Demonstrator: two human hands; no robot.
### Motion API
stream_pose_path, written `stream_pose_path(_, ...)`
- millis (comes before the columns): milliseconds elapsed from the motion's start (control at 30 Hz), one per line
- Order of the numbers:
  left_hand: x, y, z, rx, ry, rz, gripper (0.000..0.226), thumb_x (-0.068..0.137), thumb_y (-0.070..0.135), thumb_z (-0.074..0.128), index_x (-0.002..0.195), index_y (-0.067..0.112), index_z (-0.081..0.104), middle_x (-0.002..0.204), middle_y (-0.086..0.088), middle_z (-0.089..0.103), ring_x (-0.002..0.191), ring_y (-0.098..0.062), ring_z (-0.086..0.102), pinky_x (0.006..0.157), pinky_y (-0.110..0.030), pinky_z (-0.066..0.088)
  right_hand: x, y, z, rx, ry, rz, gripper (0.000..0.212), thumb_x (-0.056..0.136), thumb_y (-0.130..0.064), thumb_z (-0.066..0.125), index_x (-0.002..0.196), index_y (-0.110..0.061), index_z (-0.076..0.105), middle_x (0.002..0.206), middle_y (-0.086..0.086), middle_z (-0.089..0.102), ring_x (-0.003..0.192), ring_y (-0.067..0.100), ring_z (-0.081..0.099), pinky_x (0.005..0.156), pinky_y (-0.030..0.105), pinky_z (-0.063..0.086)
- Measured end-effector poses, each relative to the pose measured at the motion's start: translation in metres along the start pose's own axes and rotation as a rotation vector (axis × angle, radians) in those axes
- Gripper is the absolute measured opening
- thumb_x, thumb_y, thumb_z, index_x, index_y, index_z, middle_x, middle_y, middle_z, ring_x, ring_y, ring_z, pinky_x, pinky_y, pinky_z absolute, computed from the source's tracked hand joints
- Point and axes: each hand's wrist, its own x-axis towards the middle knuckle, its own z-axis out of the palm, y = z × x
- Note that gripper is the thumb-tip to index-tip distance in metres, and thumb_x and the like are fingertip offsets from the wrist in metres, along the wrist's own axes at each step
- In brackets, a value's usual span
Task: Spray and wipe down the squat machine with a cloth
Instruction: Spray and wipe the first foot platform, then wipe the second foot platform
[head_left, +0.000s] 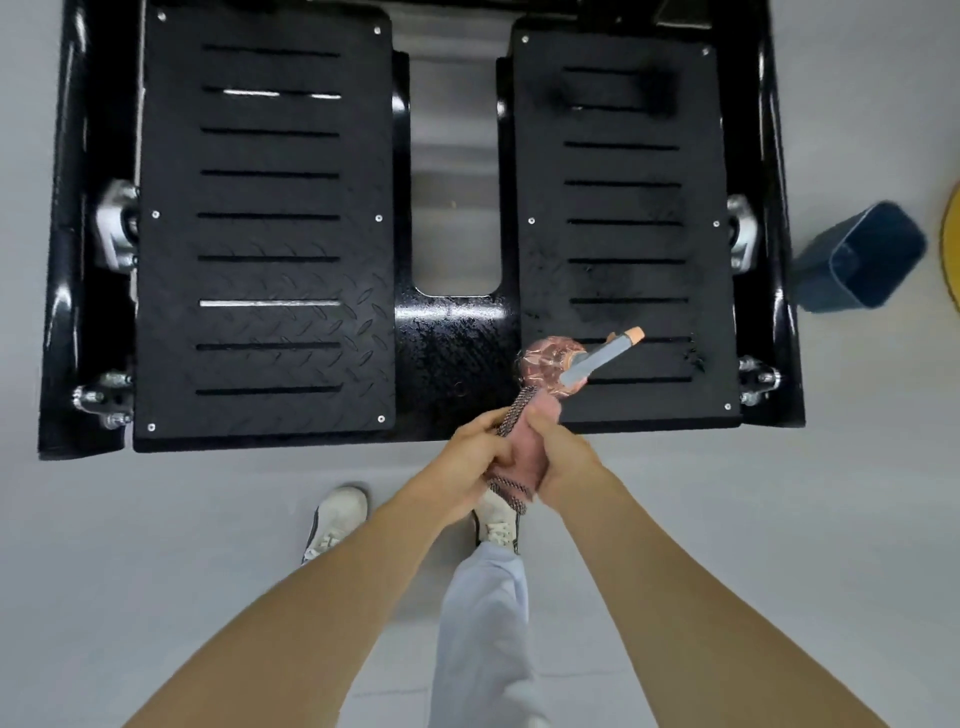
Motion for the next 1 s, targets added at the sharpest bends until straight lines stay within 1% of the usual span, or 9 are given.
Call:
stream_pose_path(67, -0.008, 0.012, 0.005, 0.287, 0.002, 0.019, 0.052, 0.083, -0.013, 0.045, 0.128, 0.010, 0.055, 0.080, 0.001, 0.066, 0.074, -0.007, 0.059, 0.064, -0.018, 0.045, -0.015, -0.008, -0.010, 0.015, 0.050, -0.028, 0.047, 0.073, -0.025, 0.080, 0.109, -0.001, 0.060, 0.114, 0.015, 0.066, 0.098, 0.031, 0.064, 0.091, 0.045, 0.052)
stream_pose_path(200, 0.002, 0.036, 0.022, 0.845, 0.124, 0.224, 0.052, 0.088, 0.011, 0.061, 0.137, 0.018, 0.047, 0.131, -0.007, 0.048, 0.117, -0.017, 0.047, 0.093, -0.023, 0.037, -0.024, -0.015, -0.034, 0.039, 0.145, -0.069, 0.049, 0.086, -0.017, 0.068, 0.128, -0.001, 0.049, 0.122, 0.015, 0.058, 0.103, 0.029, 0.057, 0.091, 0.038, 0.048)
stream_pose_path(267, 0.011, 0.044, 0.034, 1.002, 0.136, 0.365, 0.056, 0.085, 0.021, 0.067, 0.137, 0.023, 0.046, 0.130, -0.007, 0.040, 0.123, -0.022, 0.038, 0.104, -0.029, 0.034, -0.022, -0.014, -0.046, 0.047, 0.194, -0.061, 0.059, 0.081, -0.022, 0.074, 0.129, -0.001, 0.047, 0.124, 0.015, 0.056, 0.112, 0.032, 0.056, 0.099, 0.041, 0.045)
stream_pose_path(367, 0.027, 0.050, 0.062, 1.224, 0.108, 0.497, 0.059, 0.084, 0.033, 0.068, 0.137, 0.026, 0.044, 0.127, -0.002, 0.037, 0.122, -0.020, 0.031, 0.103, -0.031, 0.033, -0.019, -0.016, -0.058, 0.121, 0.161, -0.087, 0.069, 0.075, -0.025, 0.080, 0.130, -0.001, 0.048, 0.129, 0.014, 0.055, 0.116, 0.032, 0.054, 0.103, 0.046, 0.043)
stream_pose_path(600, 0.045, 0.045, 0.109, 1.404, 0.455, 0.586, 0.030, 0.097, 0.034, 0.050, 0.104, 0.006, 0.059, 0.103, -0.015, 0.060, 0.101, -0.031, 0.047, 0.082, -0.038, 0.041, -0.005, -0.033, -0.108, 0.244, 0.032, -0.076, 0.051, 0.085, -0.028, 0.068, 0.124, 0.000, 0.051, 0.126, 0.013, 0.056, 0.117, 0.034, 0.053, 0.103, 0.049, 0.043)
stream_pose_path(700, 0.041, 0.054, 0.121, 1.299, 0.464, 0.687, 0.027, 0.096, 0.035, 0.053, 0.092, 0.009, 0.058, 0.084, -0.011, 0.062, 0.087, -0.031, 0.055, 0.074, -0.040, 0.045, 0.003, -0.052, -0.135, 0.233, 0.024, -0.092, 0.035, 0.090, -0.024, 0.062, 0.119, -0.006, 0.053, 0.117, 0.012, 0.056, 0.112, 0.032, 0.054, 0.100, 0.045, 0.045)
stream_pose_path(800, 0.028, 0.073, 0.147, 1.311, 0.417, 0.759, 0.035, 0.095, 0.043, 0.048, 0.093, 0.011, 0.059, 0.080, -0.006, 0.063, 0.083, -0.027, 0.056, 0.072, -0.043, 0.049, 0.006, -0.066, -0.152, 0.125, 0.011, -0.171, 0.049, 0.093, -0.013, 0.054, 0.139, -0.015, 0.040, 0.136, 0.009, 0.049, 0.114, 0.030, 0.053, 0.098, 0.042, 0.044)
stream_pose_path(867, 0.019, 0.090, 0.173, 1.341, 0.405, 0.824, 0.038, 0.096, 0.048, 0.044, 0.096, 0.013, 0.060, 0.077, -0.001, 0.063, 0.079, -0.023, 0.057, 0.069, -0.041, 0.050, 0.004, -0.081, -0.162, 0.056, 0.037, -0.278, 0.063, 0.094, -0.001, 0.046, 0.146, -0.029, 0.027, 0.141, 0.006, 0.041, 0.100, 0.025, 0.055, 0.092, 0.039, 0.046)
stream_pose_path(1000, 0.001, 0.121, 0.217, 1.407, 0.393, 0.918, 0.038, 0.097, 0.049, 0.039, 0.094, 0.014, 0.055, 0.076, 0.001, 0.059, 0.080, -0.018, 0.054, 0.065, -0.035, 0.045, -0.006, -0.121, -0.163, -0.016, -0.001, -0.293, 0.038, 0.090, 0.003, 0.050, 0.123, -0.011, 0.060, 0.126, 0.013, 0.058, 0.099, 0.024, 0.057, 0.080, 0.032, 0.050)
